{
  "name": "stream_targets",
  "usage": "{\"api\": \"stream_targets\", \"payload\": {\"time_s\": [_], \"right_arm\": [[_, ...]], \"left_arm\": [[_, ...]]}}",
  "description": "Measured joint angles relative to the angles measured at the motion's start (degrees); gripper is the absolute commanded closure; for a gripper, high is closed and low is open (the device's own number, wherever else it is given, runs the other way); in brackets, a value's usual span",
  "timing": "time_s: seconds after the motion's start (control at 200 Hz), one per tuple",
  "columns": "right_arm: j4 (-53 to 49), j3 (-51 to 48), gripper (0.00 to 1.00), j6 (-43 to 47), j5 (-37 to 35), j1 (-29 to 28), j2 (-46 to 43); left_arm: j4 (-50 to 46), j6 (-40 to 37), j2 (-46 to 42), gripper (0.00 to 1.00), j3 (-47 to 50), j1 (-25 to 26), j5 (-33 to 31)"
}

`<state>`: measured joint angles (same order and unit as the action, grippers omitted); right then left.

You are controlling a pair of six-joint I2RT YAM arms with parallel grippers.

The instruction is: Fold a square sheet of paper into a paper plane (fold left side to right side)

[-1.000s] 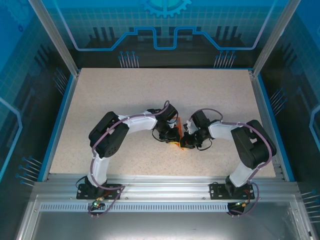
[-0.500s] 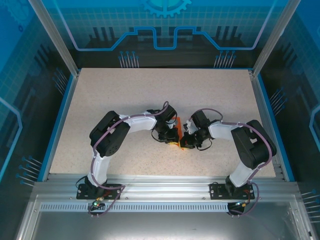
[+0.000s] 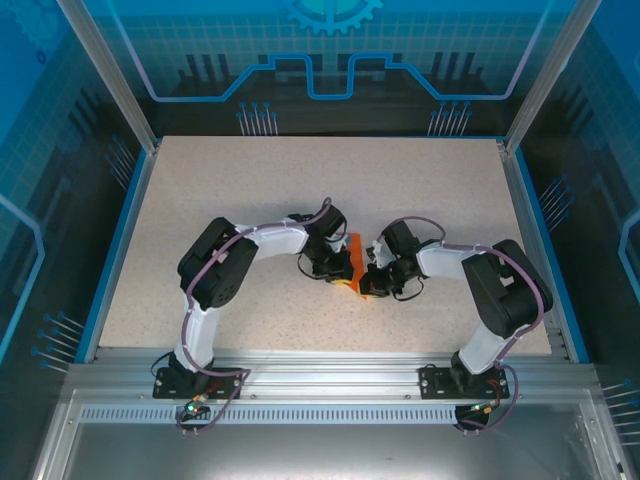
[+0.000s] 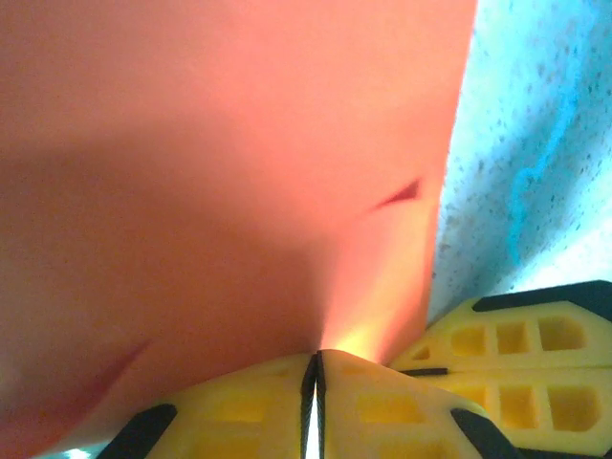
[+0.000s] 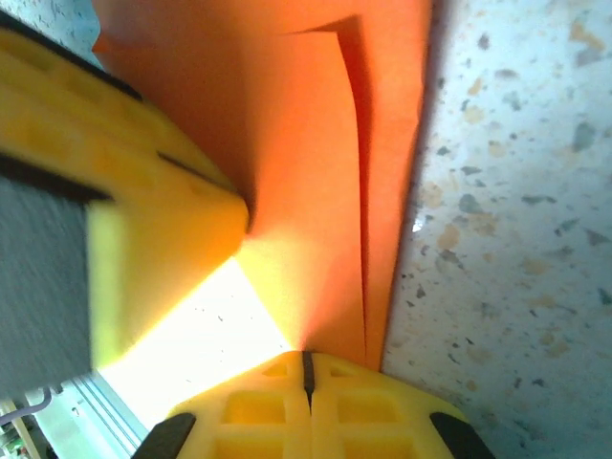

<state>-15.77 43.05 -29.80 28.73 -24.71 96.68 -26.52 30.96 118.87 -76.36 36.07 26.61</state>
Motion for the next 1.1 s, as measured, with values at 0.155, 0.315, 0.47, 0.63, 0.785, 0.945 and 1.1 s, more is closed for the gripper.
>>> {"api": "stream_targets", "payload": {"time_s": [0.155, 0.315, 0.47, 0.63, 0.785, 0.945, 1.1], "right_arm": [[0.9, 0.0, 1.0, 0.0, -0.22, -0.02, 0.09], [1.75, 0.13, 1.0, 0.0, -0.42, -0.02, 0.33], [1.73, 0.13, 1.0, 0.0, -0.44, -0.04, 0.33], [1.7, 0.2, 1.0, 0.0, -0.39, -0.02, 0.33], [1.7, 0.22, 1.0, 0.0, -0.37, -0.04, 0.37], [1.68, 0.26, 1.0, 0.0, -0.37, -0.04, 0.37], [1.7, 0.26, 1.0, -0.02, -0.37, -0.04, 0.37]], "left_arm": [[-0.46, -2.01, 0.0, 0.85, 0.24, -3.23, 0.42], [-0.63, -4.13, 0.0, 0.85, 0.66, -6.01, 1.66], [-1.38, -5.42, -0.22, 0.83, 0.66, -8.63, 1.55], [-2.25, -5.9, -2.82, 0.81, 1.7, -10.99, -3.26], [-4.07, -5.81, -8.68, 0.81, 4.24, -12.28, -8.81], [-4.31, -5.4, -13.38, 0.81, 4.07, -7.17, -9.86], [-3.54, -4.02, -11.5, 0.81, 3.45, -0.74, -8.83]]}}
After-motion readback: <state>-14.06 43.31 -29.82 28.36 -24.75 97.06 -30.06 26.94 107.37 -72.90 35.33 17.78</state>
